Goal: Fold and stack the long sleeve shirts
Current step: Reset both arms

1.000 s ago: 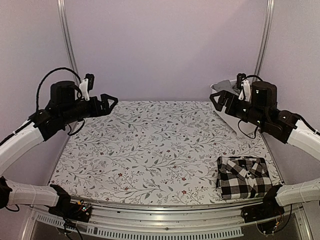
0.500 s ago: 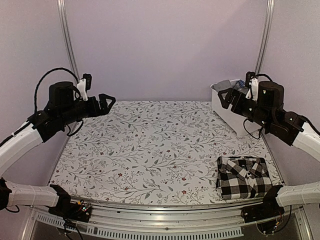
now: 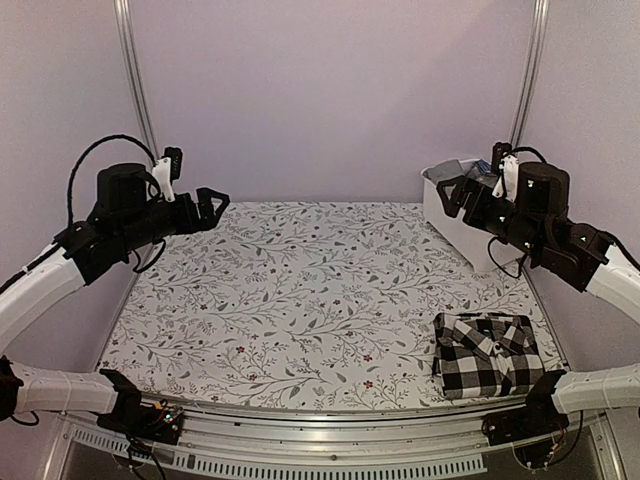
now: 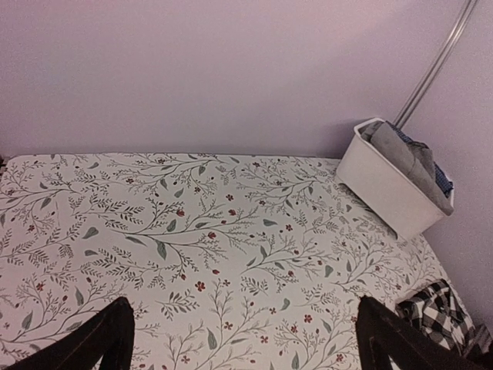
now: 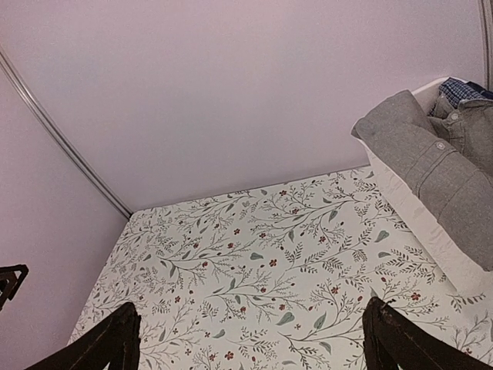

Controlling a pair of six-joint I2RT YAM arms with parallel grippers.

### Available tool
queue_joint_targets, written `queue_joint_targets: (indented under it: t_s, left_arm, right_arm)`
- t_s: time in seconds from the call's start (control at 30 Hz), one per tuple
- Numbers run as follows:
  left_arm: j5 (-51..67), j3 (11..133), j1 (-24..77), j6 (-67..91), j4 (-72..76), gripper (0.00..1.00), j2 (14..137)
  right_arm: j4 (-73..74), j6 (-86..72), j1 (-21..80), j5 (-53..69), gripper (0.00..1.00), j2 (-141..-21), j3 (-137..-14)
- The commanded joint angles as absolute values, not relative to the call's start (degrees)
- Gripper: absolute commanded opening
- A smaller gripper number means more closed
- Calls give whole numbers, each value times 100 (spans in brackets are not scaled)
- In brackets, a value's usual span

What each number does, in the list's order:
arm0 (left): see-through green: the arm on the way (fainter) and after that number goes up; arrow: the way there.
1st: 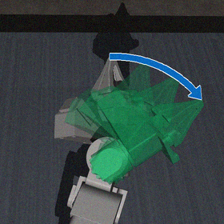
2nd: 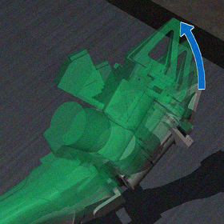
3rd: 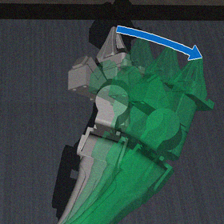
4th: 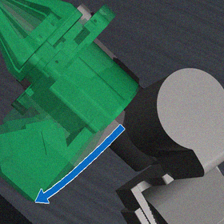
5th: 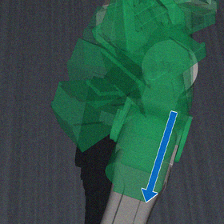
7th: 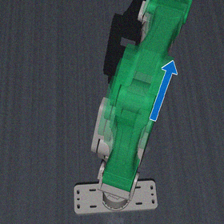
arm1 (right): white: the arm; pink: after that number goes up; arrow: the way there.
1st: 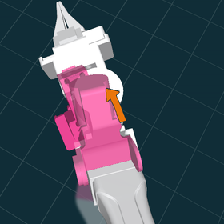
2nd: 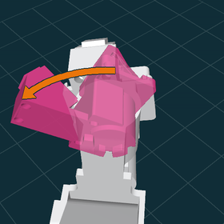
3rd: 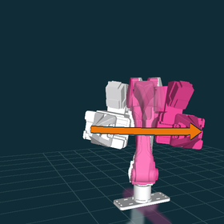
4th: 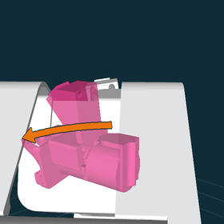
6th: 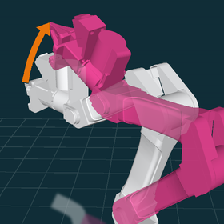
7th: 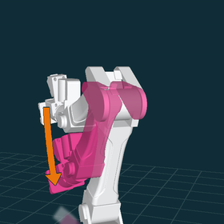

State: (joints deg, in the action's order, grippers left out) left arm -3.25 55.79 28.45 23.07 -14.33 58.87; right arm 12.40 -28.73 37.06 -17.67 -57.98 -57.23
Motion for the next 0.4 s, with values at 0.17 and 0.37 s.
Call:
queue_joint_targets:
  t_s: [0.17,0.37]
  left_arm:
    - [-334,5705,2853,2131,-1364,100,5976]
    - [-326,5711,2851,2101,-1311,100,5983]
  right_arm:
    - [1066,-2748,3680,-1904,99,-5860,-5686]
    - [1020,-2705,3675,-1970,99,-5884,-5669]
